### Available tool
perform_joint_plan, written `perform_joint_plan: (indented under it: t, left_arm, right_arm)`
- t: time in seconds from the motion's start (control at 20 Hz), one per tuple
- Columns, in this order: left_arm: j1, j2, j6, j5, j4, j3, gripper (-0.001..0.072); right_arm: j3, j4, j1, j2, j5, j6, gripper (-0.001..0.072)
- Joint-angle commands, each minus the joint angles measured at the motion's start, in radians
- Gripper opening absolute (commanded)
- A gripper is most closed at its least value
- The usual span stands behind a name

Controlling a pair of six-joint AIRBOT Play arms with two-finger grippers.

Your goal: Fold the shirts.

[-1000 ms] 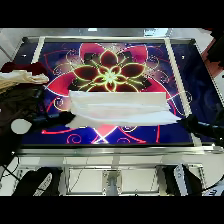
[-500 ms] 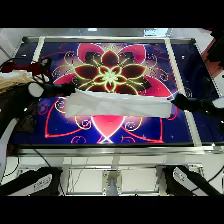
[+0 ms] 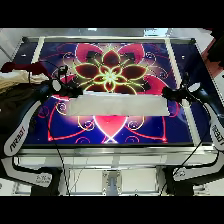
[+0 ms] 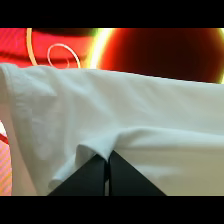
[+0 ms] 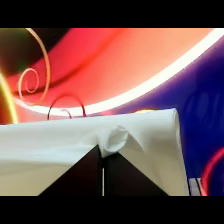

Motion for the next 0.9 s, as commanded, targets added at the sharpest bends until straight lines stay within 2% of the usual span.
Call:
perform_joint_plan:
  t: [0.0, 0.15, 0.2, 0.25, 0.3, 0.35, 0.4, 0.45, 0.6, 0.65, 0.75, 0.85]
  left_arm:
    - [0.0, -0.046, 0.0, 0.014, 0.004, 0.006, 0.0017]
    - [0.0, -0.045, 0.0, 0.057, -0.043, 0.006, 0.0022]
    - [0.0, -0.045, 0.0, 0.061, -0.065, 0.01, 0.0091]
    - [0.0, -0.044, 0.0, 0.052, -0.08, 0.023, 0.0296]
    - [0.0, -0.042, 0.0, 0.04, -0.091, 0.042, 0.0446]
    - [0.001, -0.037, 0.0, 0.021, -0.092, 0.072, 0.0499]
    - [0.002, -0.032, 0.0, 0.008, -0.093, 0.101, 0.05]
    - [0.002, -0.023, -0.001, 0.0, -0.096, 0.134, 0.0499]
    - [-0.004, 0.0, 0.027, -0.003, -0.22, 0.223, 0.0498]
    - [-0.014, 0.001, 0.115, -0.003, -0.282, 0.243, 0.0499]
    - [-0.057, 0.001, 0.304, -0.004, -0.349, 0.252, 0.0499]
    - [-0.124, 0.0, 0.368, 0.003, -0.325, 0.251, 0.0497]
  right_arm:
    - [0.026, -0.053, 0.025, -0.091, 0.01, 0.011, 0.0021]
    - [0.029, -0.107, 0.024, -0.1, 0.04, 0.055, 0.0024]
    - [0.042, -0.118, 0.019, -0.099, 0.071, 0.056, 0.0026]
    - [0.063, -0.122, 0.016, -0.095, 0.113, 0.052, 0.0032]
    - [0.09, -0.137, 0.012, -0.082, 0.151, 0.042, 0.0061]
    - [0.118, -0.139, 0.009, -0.059, 0.182, 0.026, 0.0149]
    - [0.15, -0.139, 0.002, -0.024, 0.216, 0.027, 0.0314]
    - [0.18, -0.15, -0.006, 0.012, 0.252, 0.027, 0.0421]
    - [0.214, -0.27, -0.039, 0.143, 0.331, 0.064, 0.0426]
    - [0.214, -0.28, -0.064, 0.175, 0.351, 0.097, 0.0429]
    - [0.204, -0.196, -0.142, 0.224, 0.361, 0.114, 0.0461]
    - [0.13, -0.065, -0.239, 0.268, 0.367, 0.106, 0.0461]
